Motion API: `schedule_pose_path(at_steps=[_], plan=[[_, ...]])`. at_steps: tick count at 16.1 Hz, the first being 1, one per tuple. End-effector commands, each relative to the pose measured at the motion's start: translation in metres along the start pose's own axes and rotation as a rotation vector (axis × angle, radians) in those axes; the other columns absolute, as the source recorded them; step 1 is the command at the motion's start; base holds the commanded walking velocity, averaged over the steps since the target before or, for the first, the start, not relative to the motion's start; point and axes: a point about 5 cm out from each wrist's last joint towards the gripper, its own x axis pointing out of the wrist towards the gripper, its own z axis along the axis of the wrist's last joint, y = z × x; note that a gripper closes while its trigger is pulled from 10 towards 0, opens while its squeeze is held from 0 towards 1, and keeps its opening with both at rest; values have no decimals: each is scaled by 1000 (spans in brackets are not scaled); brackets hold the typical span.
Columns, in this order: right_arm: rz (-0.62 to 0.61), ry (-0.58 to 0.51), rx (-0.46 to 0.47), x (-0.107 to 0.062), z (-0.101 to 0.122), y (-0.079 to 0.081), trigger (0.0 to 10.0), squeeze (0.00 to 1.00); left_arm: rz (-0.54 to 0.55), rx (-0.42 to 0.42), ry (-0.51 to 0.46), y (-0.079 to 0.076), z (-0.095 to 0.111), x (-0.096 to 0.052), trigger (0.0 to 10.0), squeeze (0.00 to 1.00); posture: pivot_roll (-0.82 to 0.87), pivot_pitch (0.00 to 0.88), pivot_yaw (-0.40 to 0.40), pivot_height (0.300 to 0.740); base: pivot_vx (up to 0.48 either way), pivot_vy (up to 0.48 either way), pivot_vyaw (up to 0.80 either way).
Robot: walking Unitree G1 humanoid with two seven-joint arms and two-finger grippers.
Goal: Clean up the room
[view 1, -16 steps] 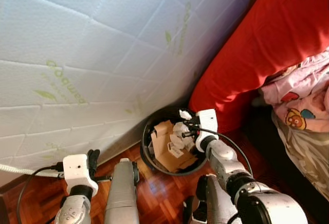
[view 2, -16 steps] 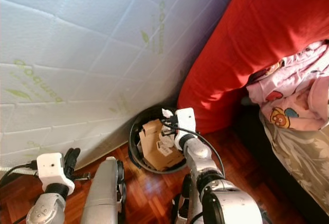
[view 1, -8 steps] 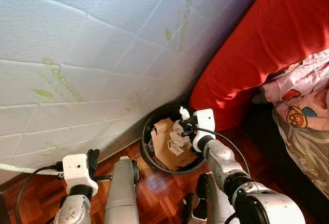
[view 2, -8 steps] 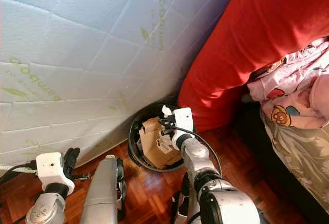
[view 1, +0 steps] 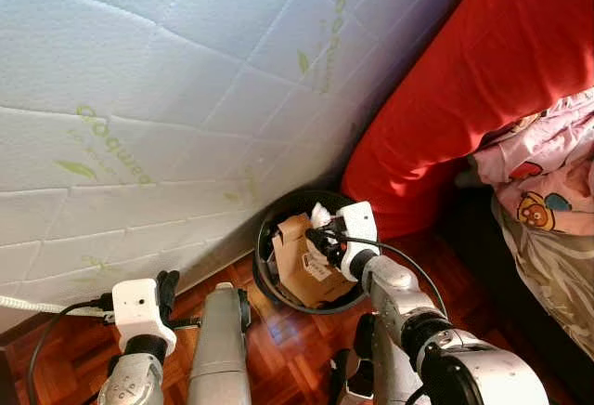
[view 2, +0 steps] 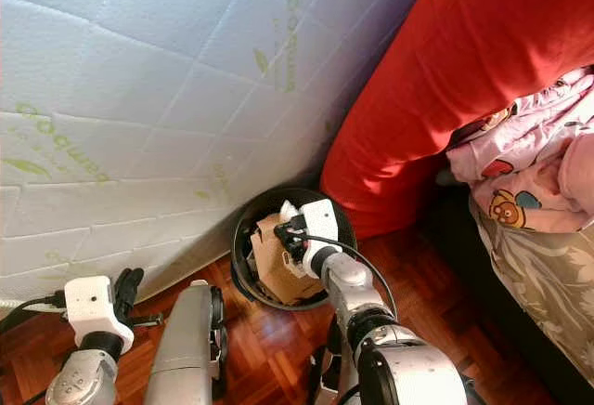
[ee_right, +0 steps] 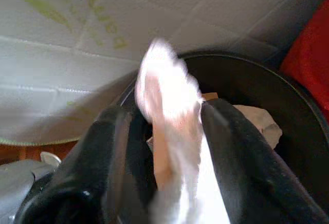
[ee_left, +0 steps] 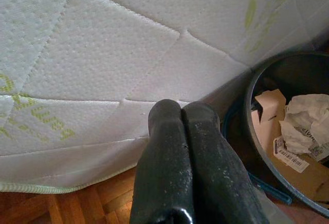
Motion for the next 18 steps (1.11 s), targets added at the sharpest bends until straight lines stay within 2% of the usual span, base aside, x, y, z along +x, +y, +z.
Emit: schedule_pose_path(at_steps=[1,2,4,9,10,12,13,14,15,16,18], plan=[[11,61,-32,-3,-15,2,10000,1000,8,-4,40,2,-7,-6,10000,0,392,396,-70,607,0,0,0],[-7,71,-99,-3,-15,1,10000,1000,6,-4,41,1,-7,-6,10000,0,394,399,-69,607,0,0,0],[-7,66,-143,-3,-12,0,10000,1000,4,-4,43,1,-7,-6,10000,0,394,400,-70,607,0,0,0],[-37,71,-109,-3,-14,-1,10000,984,6,-6,48,0,-8,-5,10000,0,390,401,-72,607,0,0,0],[-81,79,-68,-7,-19,-7,10000,0,8,-7,56,1,-11,-5,10000,0,386,393,-74,607,0,0,0],[-165,64,61,-15,-26,-22,10000,0,17,-6,71,3,-16,-4,10000,0,376,367,-78,607,0,0,0],[-192,51,90,-18,-27,-27,10000,0,19,-7,75,4,-18,-4,10000,0,373,359,-79,607,0,0,0],[-355,28,210,-35,-39,-53,10000,0,19,-5,84,6,-21,2,10000,0,356,320,-75,621,0,0,0],[-420,29,264,-46,-49,-64,10000,0,12,-2,88,7,-22,5,10000,0,346,293,-72,636,0,0,0],[-434,30,275,-48,-52,-66,10000,0,9,-1,90,7,-22,6,10000,0,346,293,-72,641,0,0,0],[-543,63,308,-72,-76,-82,10000,0,-3,8,115,10,-29,11,10000,0,312,213,-63,661,0,0,0]])
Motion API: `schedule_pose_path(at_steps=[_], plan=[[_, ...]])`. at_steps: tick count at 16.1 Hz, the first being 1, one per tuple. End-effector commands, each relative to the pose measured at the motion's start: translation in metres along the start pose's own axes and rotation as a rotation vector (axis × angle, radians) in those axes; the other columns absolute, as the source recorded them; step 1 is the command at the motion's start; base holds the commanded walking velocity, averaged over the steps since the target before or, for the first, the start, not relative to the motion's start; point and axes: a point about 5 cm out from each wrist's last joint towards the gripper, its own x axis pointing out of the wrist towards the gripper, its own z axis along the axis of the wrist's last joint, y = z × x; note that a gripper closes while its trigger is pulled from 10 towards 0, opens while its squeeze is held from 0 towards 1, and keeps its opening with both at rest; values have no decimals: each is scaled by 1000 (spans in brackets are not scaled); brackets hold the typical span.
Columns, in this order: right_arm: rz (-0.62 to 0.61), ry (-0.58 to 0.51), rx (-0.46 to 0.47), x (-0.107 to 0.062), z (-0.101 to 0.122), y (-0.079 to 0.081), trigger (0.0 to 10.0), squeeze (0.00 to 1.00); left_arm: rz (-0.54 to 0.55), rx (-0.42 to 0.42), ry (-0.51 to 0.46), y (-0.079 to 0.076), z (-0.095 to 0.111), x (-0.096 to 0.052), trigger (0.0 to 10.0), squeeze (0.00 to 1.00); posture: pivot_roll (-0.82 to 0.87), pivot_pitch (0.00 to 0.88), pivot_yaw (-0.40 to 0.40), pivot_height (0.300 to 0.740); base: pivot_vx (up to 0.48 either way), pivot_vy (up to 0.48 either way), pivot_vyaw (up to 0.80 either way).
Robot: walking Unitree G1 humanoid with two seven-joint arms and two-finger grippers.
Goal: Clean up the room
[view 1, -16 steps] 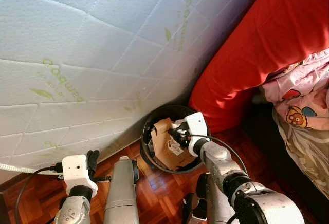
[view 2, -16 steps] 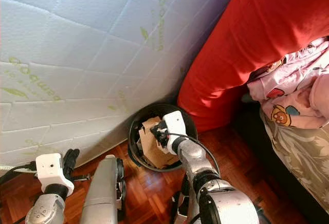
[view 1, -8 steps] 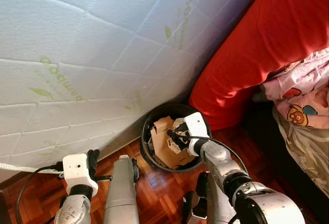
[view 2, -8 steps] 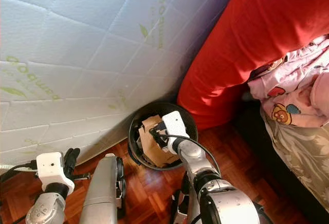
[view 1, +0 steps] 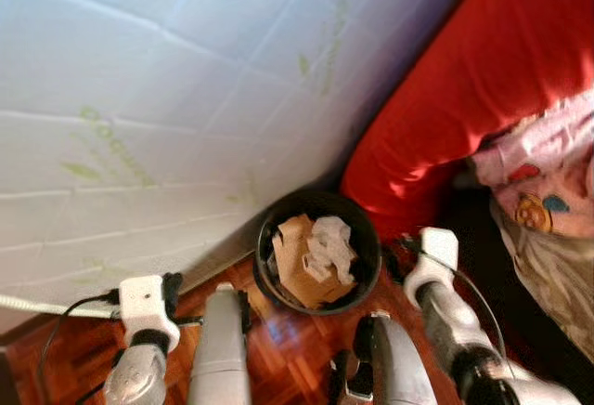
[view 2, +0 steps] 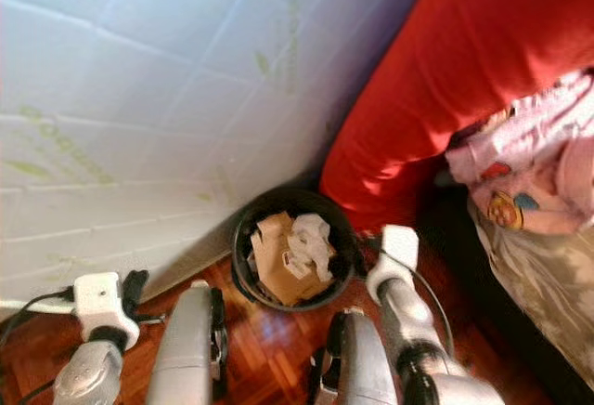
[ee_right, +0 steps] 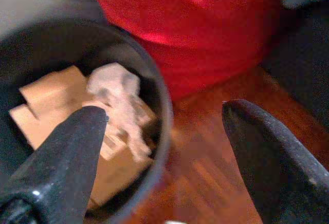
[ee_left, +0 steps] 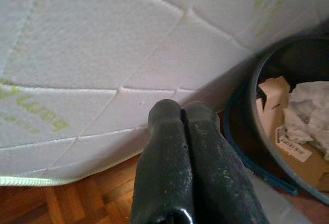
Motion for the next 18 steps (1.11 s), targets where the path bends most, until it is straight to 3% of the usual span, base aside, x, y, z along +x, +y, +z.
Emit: schedule_pose_path(at_steps=[1,5,7,11,12,14,16,18], plan=[[-65,39,29,-9,-18,-18,10000,0,13,6,58,9,-16,-7,10000,0,304,189,-60,666,0,0,0],[-126,125,15,-26,-50,-37,10000,0,23,5,162,15,-39,1,10000,0,262,85,-52,701,0,0,0],[-139,189,24,-35,-69,-38,10000,0,22,15,288,13,-62,0,10000,0,243,1,-62,721,0,0,0],[-122,241,50,-39,-81,-32,10000,0,29,-6,428,8,-85,-6,10000,0,207,0,-66,736,0,0,0],[-87,293,54,-44,-95,-22,10000,0,7,-2,517,2,-98,-12,10000,0,179,0,-56,736,0,0,0],[-54,328,19,-48,-103,-20,10000,0,-2,3,553,0,-103,-15,10000,0,170,0,-56,736,0,0,0],[-211,372,132,-66,-122,-41,10000,0,26,4,622,4,-111,-23,10000,0,154,0,-39,736,0,0,0],[-251,390,165,-73,-129,-48,10000,0,25,1,625,5,-112,-23,10000,0,140,0,-31,736,0,0,0]])
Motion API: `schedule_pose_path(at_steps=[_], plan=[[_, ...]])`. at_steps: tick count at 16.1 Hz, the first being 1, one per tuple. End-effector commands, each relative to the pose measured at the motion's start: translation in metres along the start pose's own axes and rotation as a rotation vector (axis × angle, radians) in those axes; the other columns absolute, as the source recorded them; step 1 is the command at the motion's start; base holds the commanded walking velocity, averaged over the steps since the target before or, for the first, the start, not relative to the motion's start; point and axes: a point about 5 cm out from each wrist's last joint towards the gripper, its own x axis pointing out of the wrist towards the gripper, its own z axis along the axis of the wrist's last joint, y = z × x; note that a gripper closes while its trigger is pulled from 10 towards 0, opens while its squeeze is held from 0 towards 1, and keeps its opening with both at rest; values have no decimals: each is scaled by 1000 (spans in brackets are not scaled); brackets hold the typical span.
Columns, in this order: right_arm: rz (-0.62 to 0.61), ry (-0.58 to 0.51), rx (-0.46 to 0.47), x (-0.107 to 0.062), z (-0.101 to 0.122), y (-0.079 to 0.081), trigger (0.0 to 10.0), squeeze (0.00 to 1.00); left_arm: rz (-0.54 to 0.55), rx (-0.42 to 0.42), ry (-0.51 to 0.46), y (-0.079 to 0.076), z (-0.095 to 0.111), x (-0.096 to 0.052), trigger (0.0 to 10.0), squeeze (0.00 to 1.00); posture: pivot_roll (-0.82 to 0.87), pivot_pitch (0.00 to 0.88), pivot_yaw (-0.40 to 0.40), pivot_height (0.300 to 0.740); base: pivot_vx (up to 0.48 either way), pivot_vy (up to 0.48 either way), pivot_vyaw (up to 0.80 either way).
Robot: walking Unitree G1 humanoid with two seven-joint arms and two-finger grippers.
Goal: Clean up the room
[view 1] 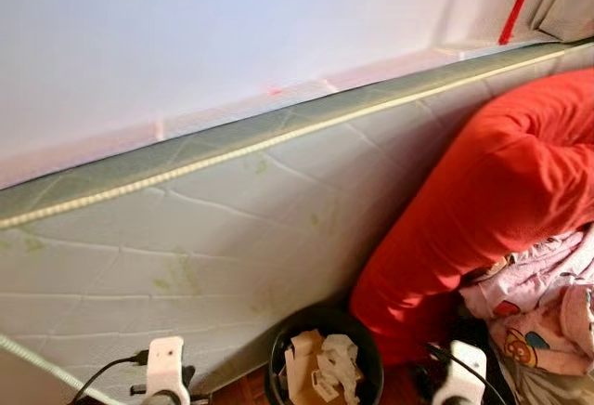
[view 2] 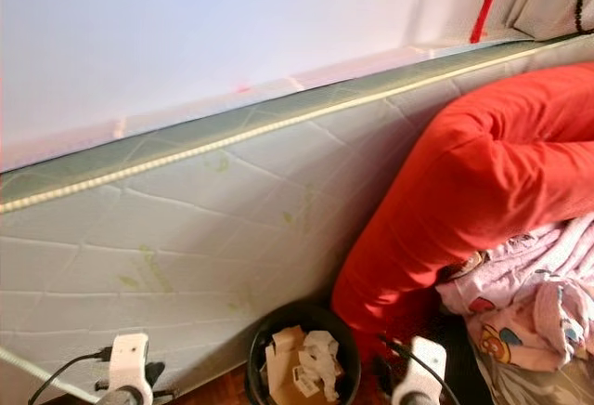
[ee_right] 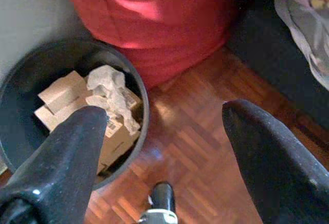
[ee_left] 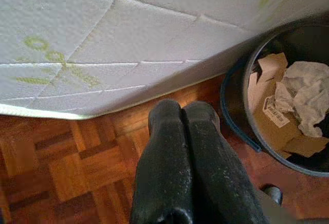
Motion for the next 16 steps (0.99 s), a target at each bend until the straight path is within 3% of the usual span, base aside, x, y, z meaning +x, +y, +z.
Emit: schedule_pose_path(at_steps=[1,4,5,9,11,16], plan=[[-19,22,5,-1,-4,-4,10000,0,-3,2,22,0,-4,0,10000,0,131,0,-31,736,0,0,0],[3,49,-78,-2,-8,-7,10000,0,12,-5,50,6,-10,-2,10000,0,103,0,-30,736,0,0,0],[0,73,-114,-4,-14,-11,10000,0,29,-19,79,16,-20,-7,10000,0,95,0,-26,736,0,0,0],[-9,79,-85,-6,-20,-10,10000,0,56,-28,122,33,-37,-17,10000,0,88,0,-24,736,0,0,0],[11,82,-122,-9,-22,-23,10000,0,70,-46,148,38,-47,-23,10000,0,109,0,-34,736,0,0,0],[25,81,-160,-10,-21,-29,10000,0,62,-53,170,29,-47,-20,10000,0,106,0,-41,736,0,0,0]])
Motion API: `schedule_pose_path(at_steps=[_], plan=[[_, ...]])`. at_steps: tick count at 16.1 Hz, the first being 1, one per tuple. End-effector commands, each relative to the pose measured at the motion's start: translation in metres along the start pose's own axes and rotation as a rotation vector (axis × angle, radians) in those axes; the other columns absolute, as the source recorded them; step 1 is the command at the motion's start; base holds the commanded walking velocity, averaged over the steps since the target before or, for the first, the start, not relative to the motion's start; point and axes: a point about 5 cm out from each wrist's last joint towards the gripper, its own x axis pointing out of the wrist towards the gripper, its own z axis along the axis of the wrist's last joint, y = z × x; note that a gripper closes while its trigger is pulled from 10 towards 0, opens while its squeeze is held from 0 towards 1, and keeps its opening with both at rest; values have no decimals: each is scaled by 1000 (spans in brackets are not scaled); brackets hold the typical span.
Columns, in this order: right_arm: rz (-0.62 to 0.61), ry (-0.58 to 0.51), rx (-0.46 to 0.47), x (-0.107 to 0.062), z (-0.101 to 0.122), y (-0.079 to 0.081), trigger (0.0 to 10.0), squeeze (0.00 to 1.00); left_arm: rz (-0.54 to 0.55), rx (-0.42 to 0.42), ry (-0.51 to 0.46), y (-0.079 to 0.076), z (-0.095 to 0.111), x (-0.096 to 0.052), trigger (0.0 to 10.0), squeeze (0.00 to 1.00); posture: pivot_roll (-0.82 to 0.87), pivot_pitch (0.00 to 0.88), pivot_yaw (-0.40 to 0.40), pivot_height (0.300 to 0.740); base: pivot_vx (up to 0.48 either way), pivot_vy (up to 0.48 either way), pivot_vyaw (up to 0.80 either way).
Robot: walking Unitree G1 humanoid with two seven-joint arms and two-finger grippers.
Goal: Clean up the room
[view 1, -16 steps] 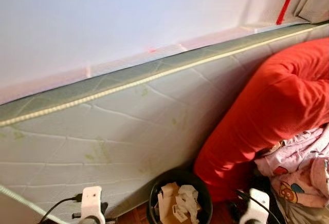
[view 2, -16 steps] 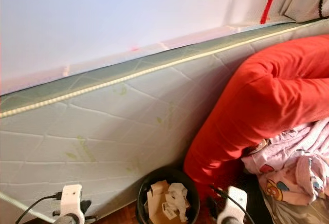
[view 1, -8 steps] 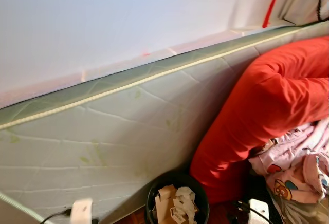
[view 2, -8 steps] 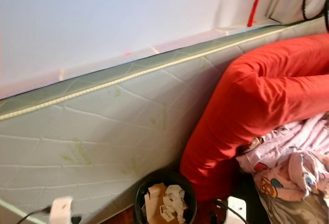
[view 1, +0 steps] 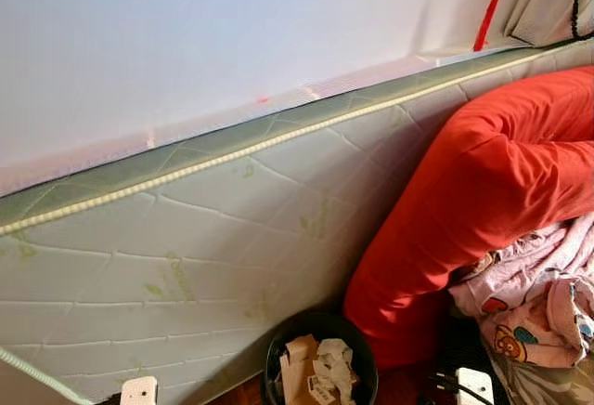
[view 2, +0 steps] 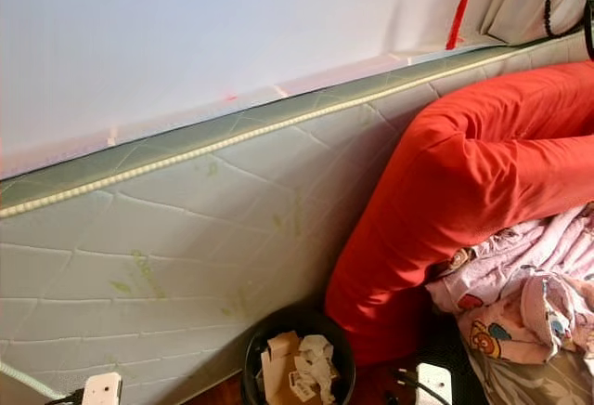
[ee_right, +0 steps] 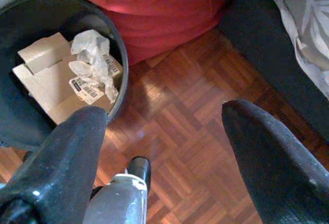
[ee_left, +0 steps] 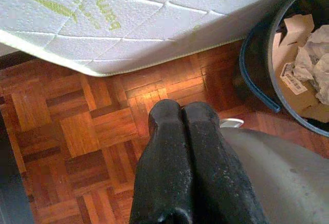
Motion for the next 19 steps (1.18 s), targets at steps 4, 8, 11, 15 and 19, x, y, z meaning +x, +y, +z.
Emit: schedule_pose_path(at_steps=[4,8,11,15,19], plan=[[10,8,-35,-3,-5,-7,10000,0,-10,15,44,-12,-4,2,10000,0,97,0,-40,736,0,0,0],[21,26,-67,-3,-6,-6,10000,0,-6,11,45,-14,-3,3,10000,0,86,0,-33,736,0,0,0],[28,15,-60,-3,-5,-5,10000,0,-15,22,41,-14,-3,3,10000,0,75,0,-30,736,0,0,0],[31,24,-72,-3,-7,-6,10000,0,-15,18,34,-14,-1,3,10000,0,89,0,-36,736,-184,0,0],[38,19,-79,-3,-5,-5,10000,0,-14,12,34,-14,-2,3,10000,0,95,0,-39,736,-244,0,0]])
